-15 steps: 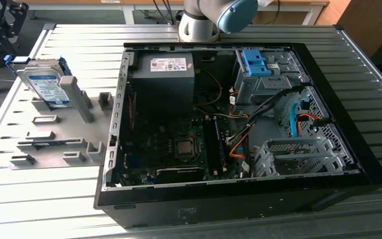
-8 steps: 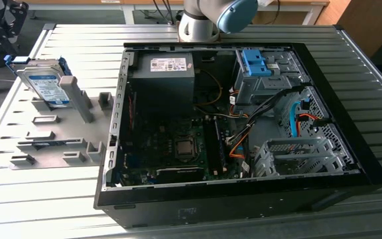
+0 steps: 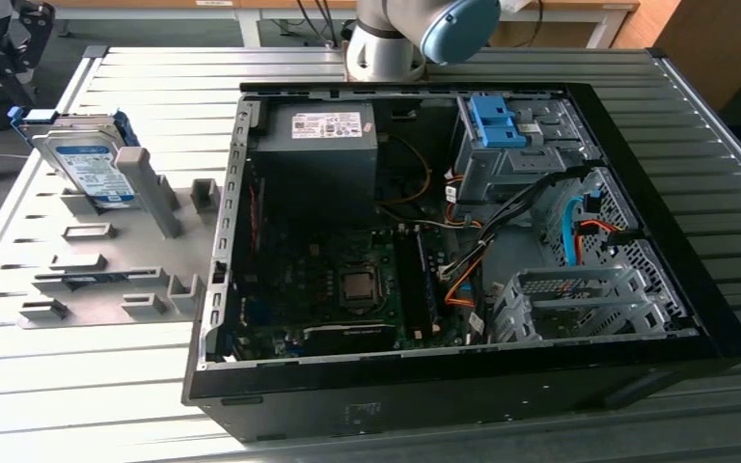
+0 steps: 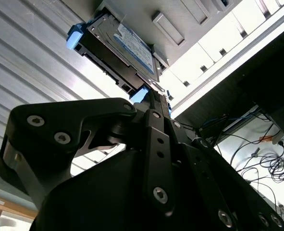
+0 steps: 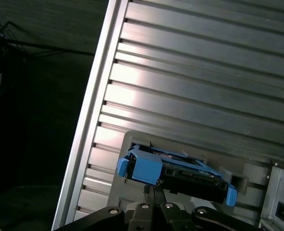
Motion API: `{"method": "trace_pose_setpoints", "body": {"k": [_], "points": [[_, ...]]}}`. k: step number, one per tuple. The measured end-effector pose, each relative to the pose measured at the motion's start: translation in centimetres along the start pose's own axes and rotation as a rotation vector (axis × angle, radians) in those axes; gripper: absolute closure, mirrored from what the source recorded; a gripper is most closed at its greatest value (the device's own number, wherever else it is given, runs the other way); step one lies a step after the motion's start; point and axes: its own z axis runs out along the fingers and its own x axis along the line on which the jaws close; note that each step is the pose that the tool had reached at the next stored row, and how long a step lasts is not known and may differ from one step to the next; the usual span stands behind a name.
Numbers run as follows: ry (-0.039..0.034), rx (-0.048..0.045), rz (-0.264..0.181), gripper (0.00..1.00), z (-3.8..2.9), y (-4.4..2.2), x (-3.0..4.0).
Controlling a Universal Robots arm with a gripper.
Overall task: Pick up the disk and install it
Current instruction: 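Pick up the disk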
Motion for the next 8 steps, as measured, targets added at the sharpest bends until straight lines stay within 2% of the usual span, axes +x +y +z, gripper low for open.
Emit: {"method": "trace_pose_setpoints", "body": {"k": [8], "points": [[0.0016,0.0014,-0.042,0.89,0.00,0.00,0.00]]}}
